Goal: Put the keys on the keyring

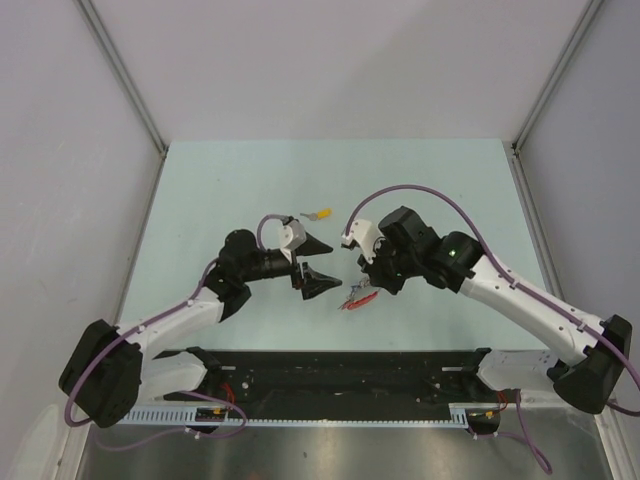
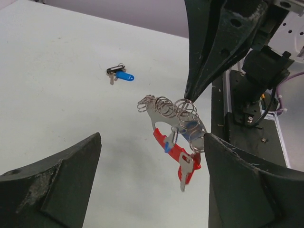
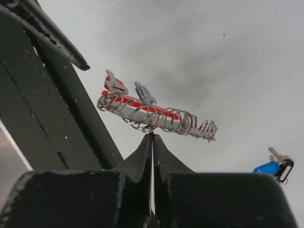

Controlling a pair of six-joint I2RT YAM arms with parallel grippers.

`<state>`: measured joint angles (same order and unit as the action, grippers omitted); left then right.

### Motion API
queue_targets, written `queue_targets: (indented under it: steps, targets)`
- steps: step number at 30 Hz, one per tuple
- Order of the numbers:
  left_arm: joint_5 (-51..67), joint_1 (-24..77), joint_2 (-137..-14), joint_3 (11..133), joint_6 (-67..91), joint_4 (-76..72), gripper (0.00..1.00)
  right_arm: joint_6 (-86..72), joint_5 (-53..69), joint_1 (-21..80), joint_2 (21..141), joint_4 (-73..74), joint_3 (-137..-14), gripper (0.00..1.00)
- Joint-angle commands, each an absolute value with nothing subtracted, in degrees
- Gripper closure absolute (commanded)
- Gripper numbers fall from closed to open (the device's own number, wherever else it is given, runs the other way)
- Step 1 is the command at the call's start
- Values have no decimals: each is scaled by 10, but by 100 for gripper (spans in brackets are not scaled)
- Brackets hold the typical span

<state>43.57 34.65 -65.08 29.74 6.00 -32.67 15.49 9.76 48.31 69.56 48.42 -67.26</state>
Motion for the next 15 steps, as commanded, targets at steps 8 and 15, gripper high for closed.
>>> queue_targets:
  steps: [8,15]
  targets:
    - [551,349,-683,454,-15,-172,9,202,115,504,668,492,-722,100]
    - [587,363,-736,430,55,-258,11,206,118,519,676,496,-721,100]
